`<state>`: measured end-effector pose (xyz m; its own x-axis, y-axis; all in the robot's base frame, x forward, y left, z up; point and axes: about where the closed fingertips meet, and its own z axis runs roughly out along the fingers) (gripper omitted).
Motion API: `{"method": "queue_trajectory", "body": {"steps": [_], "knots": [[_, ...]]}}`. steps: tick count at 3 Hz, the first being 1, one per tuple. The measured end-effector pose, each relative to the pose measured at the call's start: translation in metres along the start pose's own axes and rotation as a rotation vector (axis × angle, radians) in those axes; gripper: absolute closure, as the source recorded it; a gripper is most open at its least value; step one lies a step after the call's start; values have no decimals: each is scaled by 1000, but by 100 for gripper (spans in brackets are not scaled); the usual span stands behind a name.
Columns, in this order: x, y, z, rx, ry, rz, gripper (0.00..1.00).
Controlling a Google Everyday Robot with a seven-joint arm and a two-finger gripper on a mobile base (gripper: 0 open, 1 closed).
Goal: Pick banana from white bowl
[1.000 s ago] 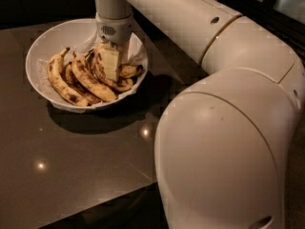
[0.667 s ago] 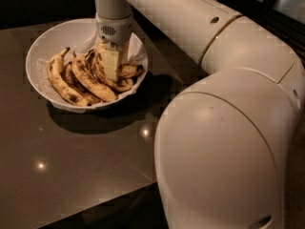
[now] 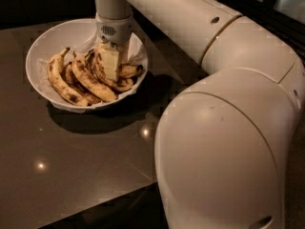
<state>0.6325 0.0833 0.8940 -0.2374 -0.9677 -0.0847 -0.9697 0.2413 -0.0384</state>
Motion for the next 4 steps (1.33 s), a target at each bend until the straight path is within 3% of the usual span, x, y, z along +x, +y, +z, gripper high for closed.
{"method": "queue_trajectory", "body": {"steps": [3,4], "knots": [[1,0,8,0,0,0,100],[0,0,6,1,-1,1,83]]}}
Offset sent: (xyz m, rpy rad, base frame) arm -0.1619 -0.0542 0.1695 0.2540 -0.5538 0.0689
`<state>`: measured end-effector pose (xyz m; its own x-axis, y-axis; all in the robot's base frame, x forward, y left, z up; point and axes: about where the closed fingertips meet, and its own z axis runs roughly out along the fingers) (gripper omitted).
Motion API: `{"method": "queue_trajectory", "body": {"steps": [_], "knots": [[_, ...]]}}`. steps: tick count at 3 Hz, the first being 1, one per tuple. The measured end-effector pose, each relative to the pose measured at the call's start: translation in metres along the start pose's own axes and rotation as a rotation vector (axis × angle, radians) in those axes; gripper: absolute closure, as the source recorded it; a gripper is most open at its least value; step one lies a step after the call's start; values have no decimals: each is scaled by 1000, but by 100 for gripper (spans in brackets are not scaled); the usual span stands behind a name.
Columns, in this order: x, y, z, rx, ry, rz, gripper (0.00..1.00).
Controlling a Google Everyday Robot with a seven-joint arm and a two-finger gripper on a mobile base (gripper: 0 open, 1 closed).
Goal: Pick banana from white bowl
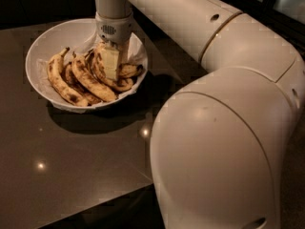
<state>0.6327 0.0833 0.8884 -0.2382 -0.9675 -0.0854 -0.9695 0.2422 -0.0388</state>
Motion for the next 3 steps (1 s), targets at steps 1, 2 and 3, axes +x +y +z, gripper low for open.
{"method": "queue_trajectory", "body": {"steps": [1,2,3], "knots": [[0,0,0,0,0,0,60],[0,0,0,0,0,0,36],[0,0,0,0,0,0,13]]}}
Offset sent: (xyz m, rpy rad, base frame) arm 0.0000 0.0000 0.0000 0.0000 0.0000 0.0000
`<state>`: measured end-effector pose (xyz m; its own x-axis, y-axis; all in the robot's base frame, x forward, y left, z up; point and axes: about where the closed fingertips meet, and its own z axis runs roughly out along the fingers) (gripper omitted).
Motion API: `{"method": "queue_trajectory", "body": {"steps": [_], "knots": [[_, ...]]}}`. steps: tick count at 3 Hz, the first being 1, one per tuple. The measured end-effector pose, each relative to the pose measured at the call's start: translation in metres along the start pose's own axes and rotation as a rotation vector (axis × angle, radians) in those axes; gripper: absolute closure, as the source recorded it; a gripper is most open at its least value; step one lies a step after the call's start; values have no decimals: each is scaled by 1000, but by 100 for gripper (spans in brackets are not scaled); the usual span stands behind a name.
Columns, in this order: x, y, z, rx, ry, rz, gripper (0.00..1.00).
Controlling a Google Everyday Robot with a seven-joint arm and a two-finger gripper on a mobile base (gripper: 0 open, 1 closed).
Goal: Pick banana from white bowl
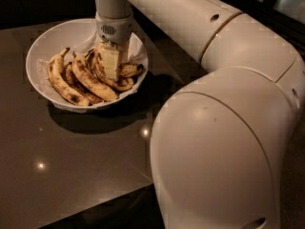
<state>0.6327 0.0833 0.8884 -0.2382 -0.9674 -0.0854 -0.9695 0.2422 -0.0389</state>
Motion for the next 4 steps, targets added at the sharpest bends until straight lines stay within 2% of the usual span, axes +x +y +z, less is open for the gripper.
{"method": "queue_trajectory", "body": {"steps": [1,3,4], "knots": [[0,0,0,0,0,0,14],[0,0,0,0,0,0,61],[-9,-6,2,14,-34,6,84]]}}
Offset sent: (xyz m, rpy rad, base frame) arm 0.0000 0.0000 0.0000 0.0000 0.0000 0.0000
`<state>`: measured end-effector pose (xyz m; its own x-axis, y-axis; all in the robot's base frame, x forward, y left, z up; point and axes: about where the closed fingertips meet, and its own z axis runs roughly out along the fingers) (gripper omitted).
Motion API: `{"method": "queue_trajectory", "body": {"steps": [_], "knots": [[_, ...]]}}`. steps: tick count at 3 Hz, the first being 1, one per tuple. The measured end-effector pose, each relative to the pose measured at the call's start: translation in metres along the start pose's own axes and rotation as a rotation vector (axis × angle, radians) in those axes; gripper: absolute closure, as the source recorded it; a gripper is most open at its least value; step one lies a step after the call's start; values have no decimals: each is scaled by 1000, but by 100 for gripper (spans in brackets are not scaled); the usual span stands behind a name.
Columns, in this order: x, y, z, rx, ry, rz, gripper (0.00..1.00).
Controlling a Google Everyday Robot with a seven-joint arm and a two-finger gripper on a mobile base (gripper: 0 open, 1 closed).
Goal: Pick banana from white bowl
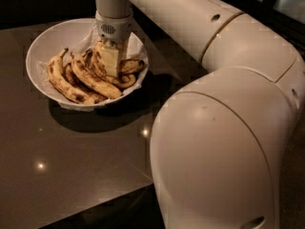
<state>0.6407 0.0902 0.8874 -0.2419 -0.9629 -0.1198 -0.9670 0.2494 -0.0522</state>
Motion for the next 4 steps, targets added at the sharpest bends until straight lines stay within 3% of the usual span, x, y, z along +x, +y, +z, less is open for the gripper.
{"method": "queue_trajectory", "body": {"steps": [1,4], "knots": [[-2,1,-12,-18,-79,-25,100],[-1,8,-38,-27,-167,-73,100]]}}
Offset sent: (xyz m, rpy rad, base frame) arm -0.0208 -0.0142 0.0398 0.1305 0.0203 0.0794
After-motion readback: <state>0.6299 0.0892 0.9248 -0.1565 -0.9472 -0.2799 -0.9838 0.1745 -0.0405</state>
